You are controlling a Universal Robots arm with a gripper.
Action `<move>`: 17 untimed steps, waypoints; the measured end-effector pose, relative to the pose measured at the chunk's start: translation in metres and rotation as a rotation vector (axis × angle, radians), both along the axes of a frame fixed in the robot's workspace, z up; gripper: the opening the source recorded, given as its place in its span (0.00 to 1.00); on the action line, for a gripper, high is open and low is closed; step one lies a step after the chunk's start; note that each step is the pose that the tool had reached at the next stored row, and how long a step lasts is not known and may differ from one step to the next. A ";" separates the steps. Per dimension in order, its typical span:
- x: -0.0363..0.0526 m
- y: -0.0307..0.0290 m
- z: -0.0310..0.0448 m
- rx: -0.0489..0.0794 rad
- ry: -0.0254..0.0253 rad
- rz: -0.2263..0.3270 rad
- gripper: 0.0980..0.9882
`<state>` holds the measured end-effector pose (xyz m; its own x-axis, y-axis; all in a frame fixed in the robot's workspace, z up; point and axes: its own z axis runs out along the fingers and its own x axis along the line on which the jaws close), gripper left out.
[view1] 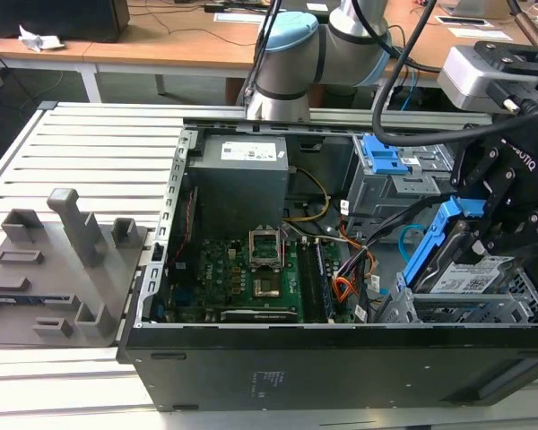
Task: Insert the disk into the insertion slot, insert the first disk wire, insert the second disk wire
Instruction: 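Insert the disk into the insertion slot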
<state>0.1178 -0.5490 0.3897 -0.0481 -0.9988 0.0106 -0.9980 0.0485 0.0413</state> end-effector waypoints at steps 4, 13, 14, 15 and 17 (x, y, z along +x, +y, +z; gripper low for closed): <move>0.0000 0.0000 -0.0002 0.000 0.0000 0.000 0.31; 0.0000 0.0000 -0.0033 0.000 0.0000 0.000 0.52; 0.0000 0.0000 -0.0057 0.000 0.0000 0.000 0.52; 0.0000 0.0000 -0.0063 0.000 0.0000 0.000 0.52; 0.0000 0.0000 -0.0068 0.000 0.0000 0.000 0.52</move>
